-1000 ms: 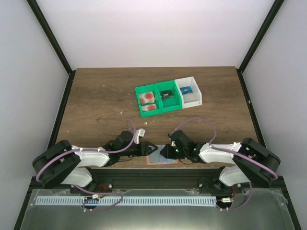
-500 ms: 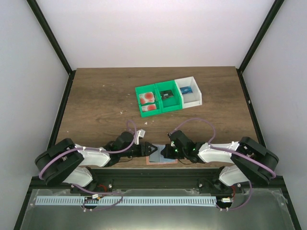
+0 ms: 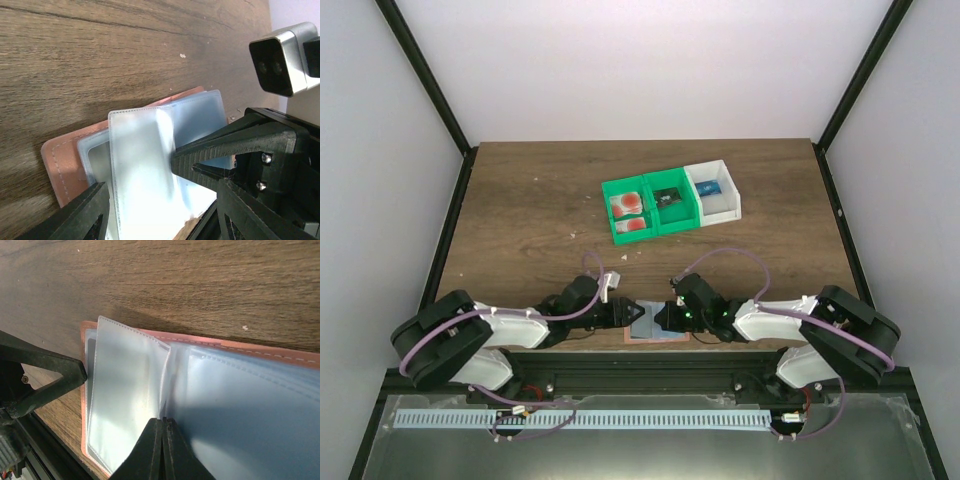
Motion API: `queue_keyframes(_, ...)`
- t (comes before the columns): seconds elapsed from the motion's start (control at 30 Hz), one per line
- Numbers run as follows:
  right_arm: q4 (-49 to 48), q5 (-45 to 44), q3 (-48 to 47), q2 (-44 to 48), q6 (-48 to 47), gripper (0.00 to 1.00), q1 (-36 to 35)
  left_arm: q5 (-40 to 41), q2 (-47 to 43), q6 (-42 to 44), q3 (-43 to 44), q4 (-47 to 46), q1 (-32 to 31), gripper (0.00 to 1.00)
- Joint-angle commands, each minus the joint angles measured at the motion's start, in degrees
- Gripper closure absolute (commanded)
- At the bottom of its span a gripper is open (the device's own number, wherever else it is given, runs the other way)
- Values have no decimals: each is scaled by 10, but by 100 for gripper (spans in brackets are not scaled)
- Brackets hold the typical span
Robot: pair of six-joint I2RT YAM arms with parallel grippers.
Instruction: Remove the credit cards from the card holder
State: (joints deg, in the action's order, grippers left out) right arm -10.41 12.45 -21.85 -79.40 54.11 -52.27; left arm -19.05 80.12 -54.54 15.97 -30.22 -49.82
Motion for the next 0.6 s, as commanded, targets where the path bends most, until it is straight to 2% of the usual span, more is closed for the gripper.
queue_keyframes(0.0, 24, -13, 11, -8, 3, 100, -5, 10, 0, 18, 8, 13, -2, 39)
queue_keyframes(0.3, 26, -14, 10, -6, 2, 99, -5, -28, 47, -6, 3, -49, -2, 39)
queue_keyframes(0.57, 23, -14, 11, -5, 4, 99, -5, -50, 44, -25, 1, -84, -2, 39)
